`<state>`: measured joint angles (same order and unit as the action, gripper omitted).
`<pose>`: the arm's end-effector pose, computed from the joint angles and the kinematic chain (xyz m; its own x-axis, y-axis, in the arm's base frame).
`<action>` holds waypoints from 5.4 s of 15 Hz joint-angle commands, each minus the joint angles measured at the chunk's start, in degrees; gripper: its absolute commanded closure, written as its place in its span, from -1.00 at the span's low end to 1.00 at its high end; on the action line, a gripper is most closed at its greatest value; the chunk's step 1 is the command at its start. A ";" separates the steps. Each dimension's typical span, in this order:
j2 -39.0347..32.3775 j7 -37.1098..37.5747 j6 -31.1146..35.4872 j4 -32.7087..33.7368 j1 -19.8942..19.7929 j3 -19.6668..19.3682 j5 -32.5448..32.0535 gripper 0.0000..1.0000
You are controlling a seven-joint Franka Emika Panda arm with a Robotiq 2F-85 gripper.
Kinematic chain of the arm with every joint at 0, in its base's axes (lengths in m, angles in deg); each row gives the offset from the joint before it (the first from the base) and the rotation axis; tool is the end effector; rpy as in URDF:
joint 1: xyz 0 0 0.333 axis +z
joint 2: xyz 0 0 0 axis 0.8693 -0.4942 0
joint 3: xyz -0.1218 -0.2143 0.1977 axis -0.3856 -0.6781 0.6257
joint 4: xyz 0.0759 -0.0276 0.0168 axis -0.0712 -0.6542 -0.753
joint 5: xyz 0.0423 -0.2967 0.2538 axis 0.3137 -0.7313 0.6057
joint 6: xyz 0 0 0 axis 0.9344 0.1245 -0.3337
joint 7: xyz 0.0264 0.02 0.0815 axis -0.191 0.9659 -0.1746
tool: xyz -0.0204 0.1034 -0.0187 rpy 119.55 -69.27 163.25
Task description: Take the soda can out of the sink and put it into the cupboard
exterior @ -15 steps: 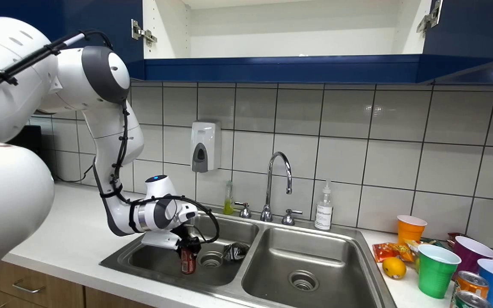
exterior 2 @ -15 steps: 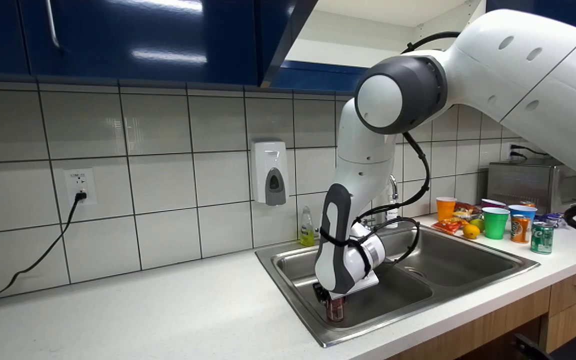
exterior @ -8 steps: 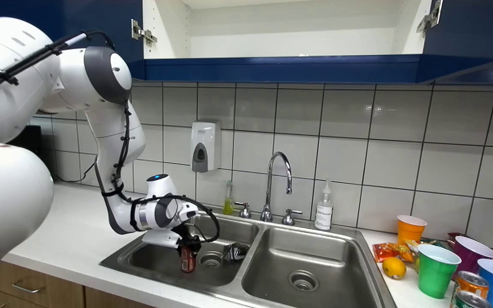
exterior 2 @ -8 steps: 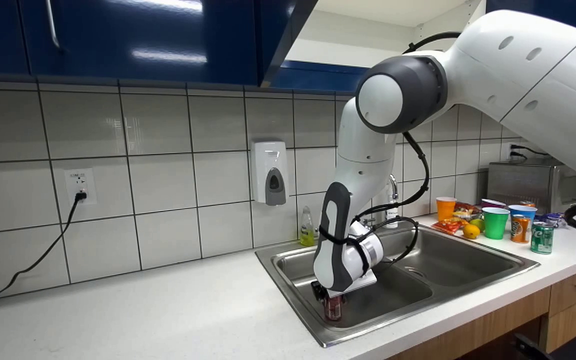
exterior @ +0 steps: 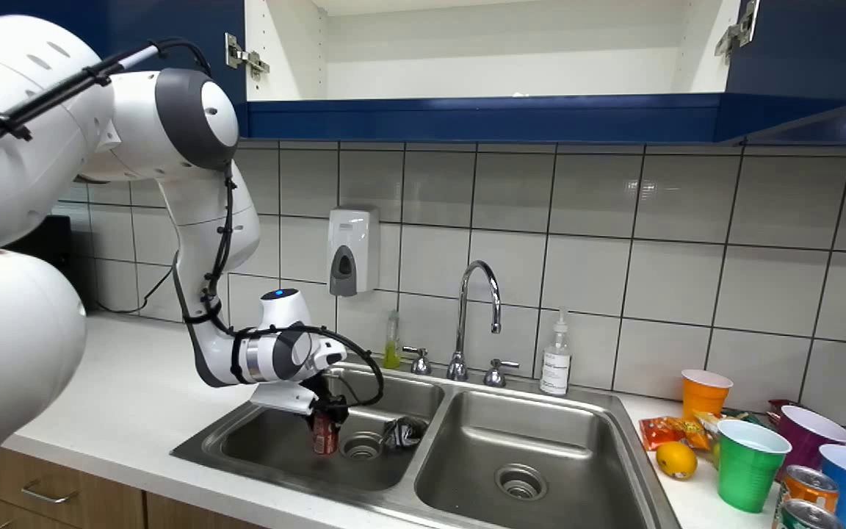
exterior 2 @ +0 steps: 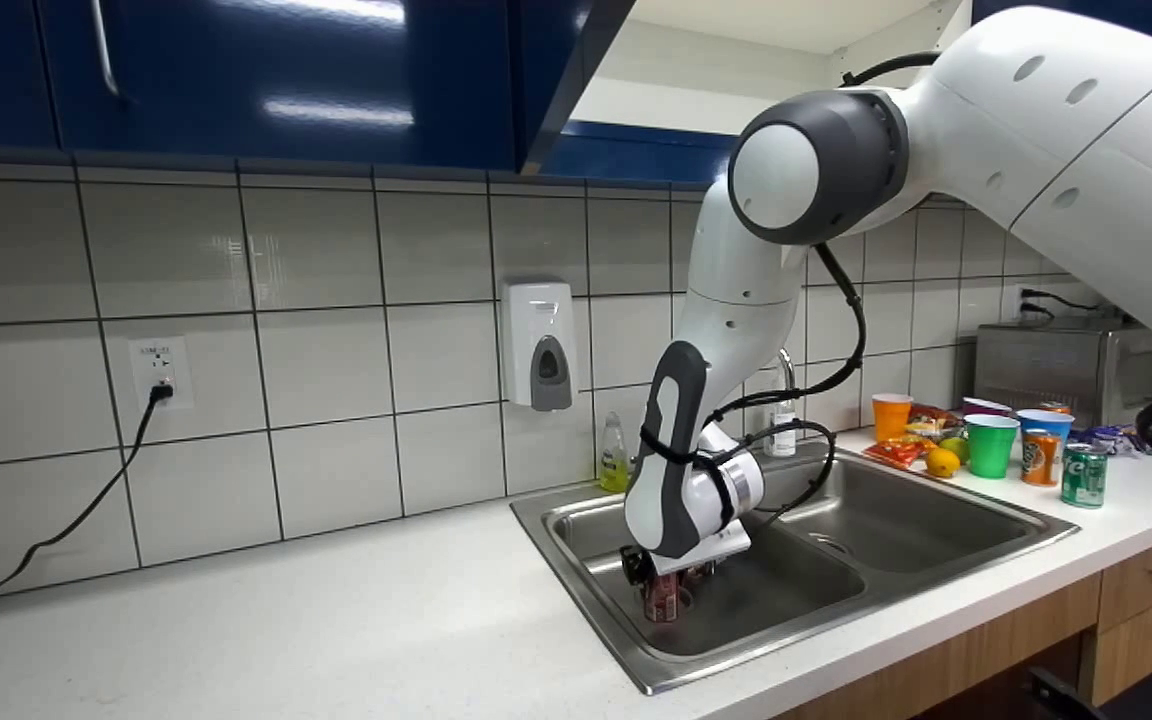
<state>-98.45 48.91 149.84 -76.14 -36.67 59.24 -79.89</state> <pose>0.5858 0.0751 0.0758 0.9509 0.0108 0.3092 -0.0278 -0.9924 0.1202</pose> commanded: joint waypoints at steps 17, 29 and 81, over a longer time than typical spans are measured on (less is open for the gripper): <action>26.41 -3.57 -18.74 -14.36 -9.68 8.55 -8.18 0.20; 41.85 -0.90 -26.98 -22.70 -12.08 10.49 -11.83 0.20; 75.62 -1.31 -62.24 -16.72 -21.18 18.76 -8.43 0.20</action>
<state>-23.53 47.15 91.12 -95.37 -56.29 76.50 -88.40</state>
